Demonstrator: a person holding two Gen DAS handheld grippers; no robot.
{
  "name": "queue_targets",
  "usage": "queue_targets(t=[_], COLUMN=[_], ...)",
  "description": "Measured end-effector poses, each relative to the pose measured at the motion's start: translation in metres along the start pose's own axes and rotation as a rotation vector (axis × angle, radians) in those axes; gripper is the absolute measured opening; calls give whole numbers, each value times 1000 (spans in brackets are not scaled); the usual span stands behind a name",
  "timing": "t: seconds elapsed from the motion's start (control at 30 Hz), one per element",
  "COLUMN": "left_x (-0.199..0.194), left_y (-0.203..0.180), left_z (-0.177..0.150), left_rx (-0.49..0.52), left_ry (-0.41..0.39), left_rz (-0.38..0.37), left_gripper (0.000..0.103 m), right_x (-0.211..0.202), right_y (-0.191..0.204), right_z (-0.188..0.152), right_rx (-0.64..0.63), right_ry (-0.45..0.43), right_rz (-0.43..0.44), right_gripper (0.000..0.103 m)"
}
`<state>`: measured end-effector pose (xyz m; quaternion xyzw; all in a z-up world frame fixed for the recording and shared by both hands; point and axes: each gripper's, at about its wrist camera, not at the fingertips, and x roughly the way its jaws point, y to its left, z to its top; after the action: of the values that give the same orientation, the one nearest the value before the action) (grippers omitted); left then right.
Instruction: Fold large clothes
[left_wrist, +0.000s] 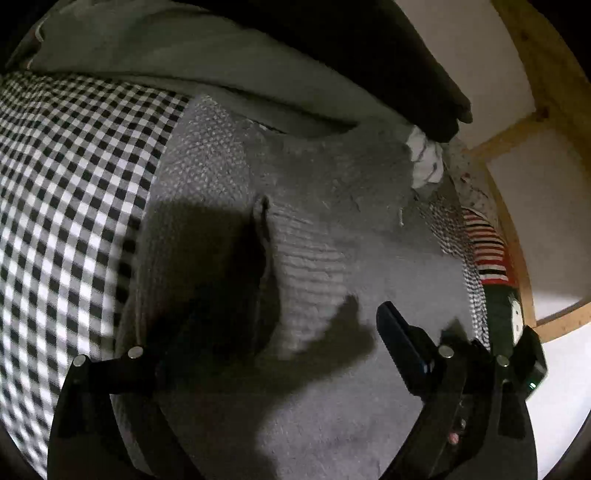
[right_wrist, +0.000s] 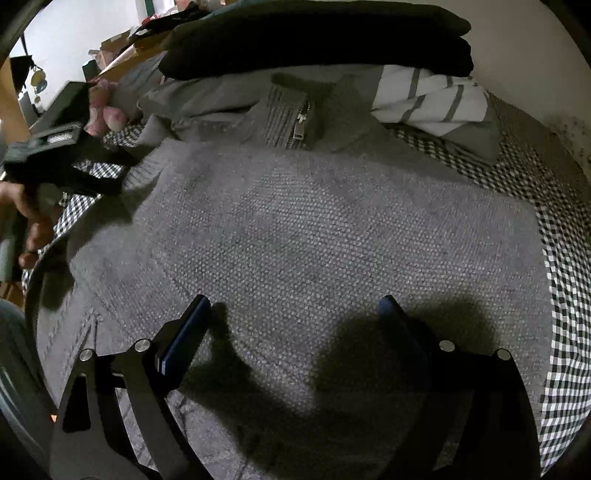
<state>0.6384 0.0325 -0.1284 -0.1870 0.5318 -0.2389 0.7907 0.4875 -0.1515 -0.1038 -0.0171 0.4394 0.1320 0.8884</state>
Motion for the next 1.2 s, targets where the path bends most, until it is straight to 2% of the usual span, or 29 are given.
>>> queue_targets(t=[0.07, 0.1, 0.13, 0.17, 0.23, 0.33, 0.43, 0.5, 0.6, 0.63, 0.67, 0.7, 0.8, 0.87, 0.9, 0.93, 1.0, 1.07, 1.13, 1.17, 1.2], left_x=[2, 3, 5, 2, -5, -16, -40, -57, -67, -67, -66, -63, -48, -57, -71, -85, -117, -126, -112, -89, -69], left_y=[-2, -8, -15, -17, -16, -8, 4, 14, 28, 31, 36, 42, 59, 59, 55, 49, 21, -5, -26, -33, -31], left_z=[1, 2, 3, 1, -2, -3, -7, -7, -15, -18, -23, -28, -33, -34, -36, -38, -50, -64, -77, -83, -86], left_rx=[-6, -4, 1, 6, -15, -54, -104, -114, -116, -114, -105, -103, -152, -153, -120, -81, 51, 179, 272, 311, 305], left_ry=[4, 0, -4, -3, 6, -5, -65, -99, -89, -85, -72, -63, -35, -64, -101, -145, -261, -304, -267, -178, -98], left_rz=[-20, -26, -30, -11, -71, -132, -179, -167, -137, -128, -108, -77, -45, -44, -13, 16, 66, 111, 144, 173, 226], left_gripper=[91, 82, 40, 24, 14, 10, 9, 9, 9, 9, 9, 9, 12, 13, 22, 51, 89, 95, 97, 97, 97], right_x=[0, 0, 0, -1, -3, -6, -14, -21, -26, -23, -8, 3, 19, 14, 11, 4, -12, -10, 3, 7, 7], right_y=[0, 0, 0, 0, -2, -3, -3, -7, -21, -25, -33, -38, -35, -31, -30, -29, -25, -23, -26, -27, -28], right_z=[-1, -2, -2, -3, -3, -2, 0, 2, 9, 10, 9, 8, 2, 6, 7, 8, 9, 7, 4, 1, -1], right_rx=[-4, -4, -3, -1, 9, 16, 16, 19, 61, 76, 93, 98, 45, 43, 44, 43, 30, 17, 14, 21, 27], right_ry=[-1, -3, -6, -10, -19, -27, -46, -69, -83, -61, 23, 77, 78, 78, 78, 75, 47, 73, 116, 114, 99], right_rz=[-1, 0, 1, 4, 16, 21, 21, 12, -28, -67, -135, -154, -181, -202, -206, -214, -244, -279, -281, -282, -276], right_gripper=[91, 91, 91, 91, 91, 91, 91, 91, 91, 91, 92, 92, 99, 99, 99, 99, 99, 99, 99, 99, 99])
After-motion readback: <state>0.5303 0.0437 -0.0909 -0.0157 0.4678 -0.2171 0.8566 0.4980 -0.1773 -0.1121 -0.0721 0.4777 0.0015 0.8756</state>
